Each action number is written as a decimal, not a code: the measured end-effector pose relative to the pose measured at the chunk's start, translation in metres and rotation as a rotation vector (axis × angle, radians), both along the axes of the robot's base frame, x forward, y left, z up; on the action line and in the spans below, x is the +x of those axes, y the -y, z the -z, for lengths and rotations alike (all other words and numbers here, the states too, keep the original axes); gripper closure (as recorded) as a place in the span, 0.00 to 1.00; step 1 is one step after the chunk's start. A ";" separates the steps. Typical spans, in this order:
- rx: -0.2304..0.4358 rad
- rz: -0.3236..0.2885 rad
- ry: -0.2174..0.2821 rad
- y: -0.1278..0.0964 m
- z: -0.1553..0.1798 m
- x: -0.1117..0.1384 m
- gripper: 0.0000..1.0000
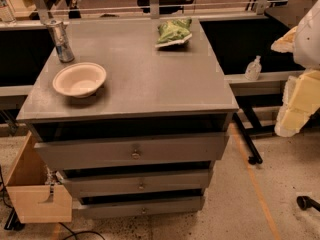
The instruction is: Pick green jalapeno chip bag
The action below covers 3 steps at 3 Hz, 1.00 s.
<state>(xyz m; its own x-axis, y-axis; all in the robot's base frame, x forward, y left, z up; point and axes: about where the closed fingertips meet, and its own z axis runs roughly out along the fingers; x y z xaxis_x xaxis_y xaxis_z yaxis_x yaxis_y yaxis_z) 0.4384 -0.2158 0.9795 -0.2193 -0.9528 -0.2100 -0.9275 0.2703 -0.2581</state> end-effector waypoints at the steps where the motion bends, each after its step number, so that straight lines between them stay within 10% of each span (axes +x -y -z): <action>1: 0.000 0.000 0.000 0.000 0.000 0.000 0.00; 3: 0.203 -0.043 0.136 0.025 -0.010 0.094 0.00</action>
Offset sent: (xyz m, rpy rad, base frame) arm 0.1112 -0.0418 0.0347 0.2653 -0.2389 0.0913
